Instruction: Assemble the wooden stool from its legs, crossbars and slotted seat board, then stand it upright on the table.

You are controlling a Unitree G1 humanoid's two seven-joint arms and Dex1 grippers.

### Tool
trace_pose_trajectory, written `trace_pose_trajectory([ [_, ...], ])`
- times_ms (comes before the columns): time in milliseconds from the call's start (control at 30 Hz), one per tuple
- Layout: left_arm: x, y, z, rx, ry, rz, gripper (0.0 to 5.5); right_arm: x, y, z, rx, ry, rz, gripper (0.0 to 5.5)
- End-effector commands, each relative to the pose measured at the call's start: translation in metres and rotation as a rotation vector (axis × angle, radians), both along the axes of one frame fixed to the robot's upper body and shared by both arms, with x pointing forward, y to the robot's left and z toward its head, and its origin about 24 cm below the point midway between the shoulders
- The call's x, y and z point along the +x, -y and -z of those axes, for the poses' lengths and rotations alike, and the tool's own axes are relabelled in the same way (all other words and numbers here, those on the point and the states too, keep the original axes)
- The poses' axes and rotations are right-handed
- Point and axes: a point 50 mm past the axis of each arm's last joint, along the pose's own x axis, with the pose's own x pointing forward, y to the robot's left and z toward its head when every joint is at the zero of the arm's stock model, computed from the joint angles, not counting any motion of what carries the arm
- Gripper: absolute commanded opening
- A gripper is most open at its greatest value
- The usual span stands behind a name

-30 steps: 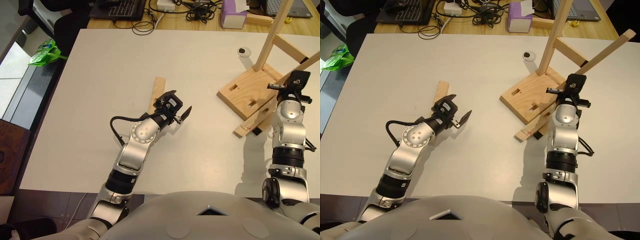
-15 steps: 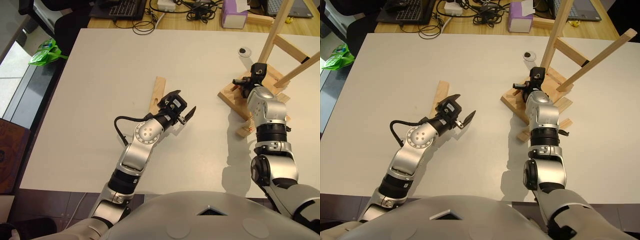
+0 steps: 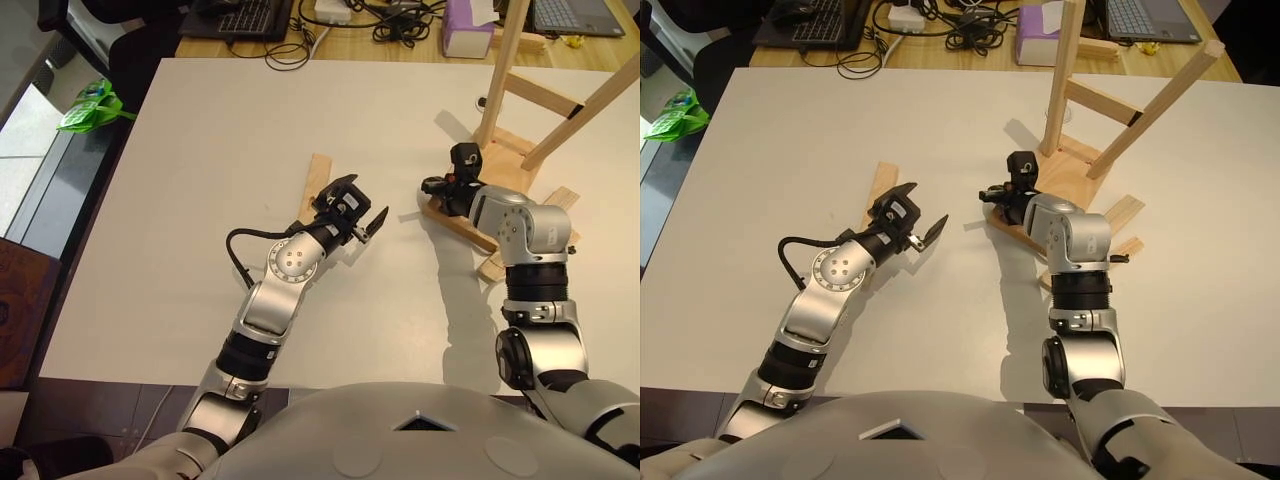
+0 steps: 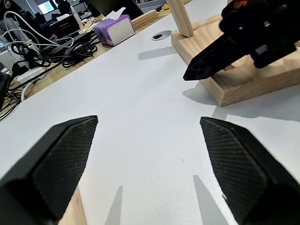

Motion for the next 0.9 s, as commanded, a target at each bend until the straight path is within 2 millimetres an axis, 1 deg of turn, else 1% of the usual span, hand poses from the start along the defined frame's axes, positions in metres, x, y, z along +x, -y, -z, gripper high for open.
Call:
trace_pose_trajectory([
  [33, 0.003, -0.002, 0.0, 0.008, 0.009, -0.007, 4.03, -0.018, 0.007, 0.002, -0.048, -0.014, -0.048, 0.03],
  [133, 0.004, -0.003, -0.001, 0.008, 0.011, -0.013, 4.03, -0.02, 0.014, -0.012, -0.066, 0.029, -0.051, 0.03],
  [267, 0.002, -0.004, 0.001, 0.006, 0.006, -0.023, 4.03, -0.034, 0.029, -0.02, -0.12, 0.029, -0.135, 0.03],
  [367, 0.002, -0.004, 0.001, 0.005, 0.005, -0.025, 4.03, -0.021, 0.047, -0.036, -0.259, 0.168, -0.065, 0.03],
  [433, 0.002, -0.003, 0.001, 0.005, 0.007, -0.021, 4.03, -0.012, 0.053, -0.039, -0.314, 0.219, -0.024, 0.03],
  [467, 0.002, -0.003, 0.001, 0.004, 0.008, -0.019, 4.03, -0.01, 0.055, -0.038, -0.327, 0.223, -0.011, 0.03],
  [533, 0.002, -0.003, 0.0, 0.004, 0.011, -0.02, 4.03, -0.006, 0.061, -0.026, -0.355, 0.188, 0.001, 0.03],
  [700, 0.002, -0.003, 0.0, 0.006, 0.014, -0.018, 4.03, -0.006, 0.088, 0.009, -0.442, 0.071, 0.06, 0.03],
  [733, 0.002, -0.002, 0.0, 0.005, 0.013, -0.018, 4.03, -0.009, 0.088, 0.017, -0.428, 0.028, 0.026, 0.03],
  [800, 0.001, -0.002, 0.0, 0.005, 0.013, -0.017, 4.03, -0.018, 0.079, 0.03, -0.37, -0.053, -0.092, 0.03],
  [833, 0.001, -0.001, 0.001, 0.005, 0.014, -0.018, 4.03, -0.024, 0.076, 0.034, -0.341, -0.083, -0.144, 0.03],
  [900, 0.001, -0.001, 0.001, 0.005, 0.014, -0.02, 4.03, -0.032, 0.068, 0.036, -0.275, -0.11, -0.228, 0.03],
])
